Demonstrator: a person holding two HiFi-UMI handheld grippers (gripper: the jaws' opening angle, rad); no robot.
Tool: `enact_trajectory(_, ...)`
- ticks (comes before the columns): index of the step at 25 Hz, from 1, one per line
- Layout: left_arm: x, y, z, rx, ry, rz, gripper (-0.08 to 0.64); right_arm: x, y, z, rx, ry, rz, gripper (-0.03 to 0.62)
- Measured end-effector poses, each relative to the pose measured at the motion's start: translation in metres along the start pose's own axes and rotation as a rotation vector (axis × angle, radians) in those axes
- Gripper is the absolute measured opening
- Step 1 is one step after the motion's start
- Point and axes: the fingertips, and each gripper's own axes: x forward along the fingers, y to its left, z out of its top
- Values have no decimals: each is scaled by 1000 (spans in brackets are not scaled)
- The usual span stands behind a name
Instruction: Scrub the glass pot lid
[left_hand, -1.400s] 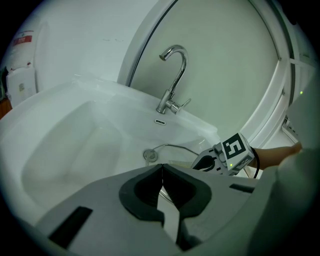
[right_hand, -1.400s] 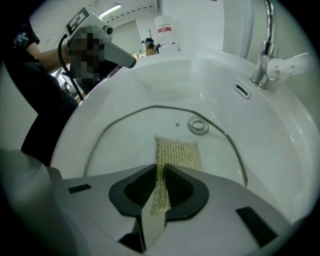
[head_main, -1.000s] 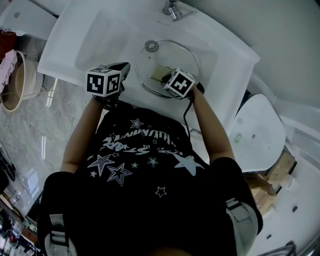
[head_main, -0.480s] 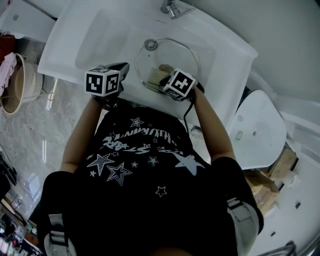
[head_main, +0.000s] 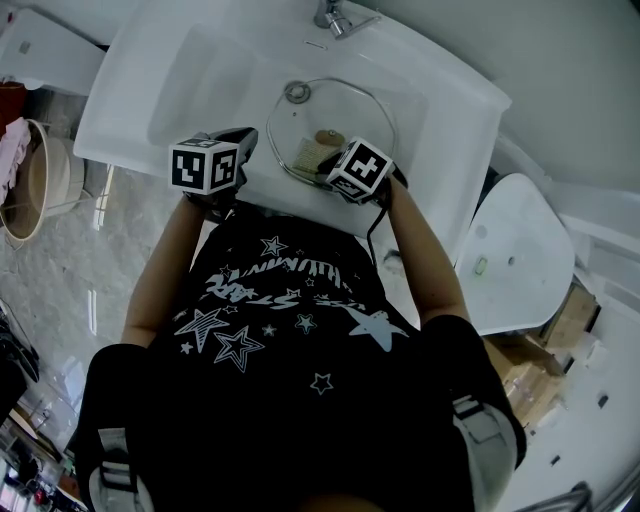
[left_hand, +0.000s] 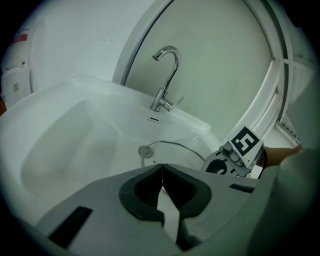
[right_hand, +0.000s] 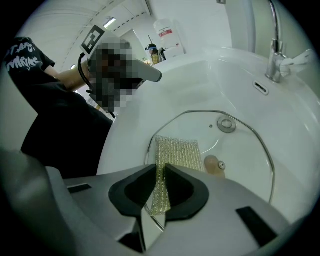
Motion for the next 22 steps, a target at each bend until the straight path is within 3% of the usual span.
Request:
enact_trajectory(6,1,4,0,-6,3,1,9,-13,-24,5,14,-48,-76,57)
enact_trajectory(14,4,6,2,-29,-3,23,8,-22,-77,9,-127,-18,-225,57)
enact_trajectory(22,6,21,7,-82,-6,72,9,-11,-119,17,-223,14,-262,55)
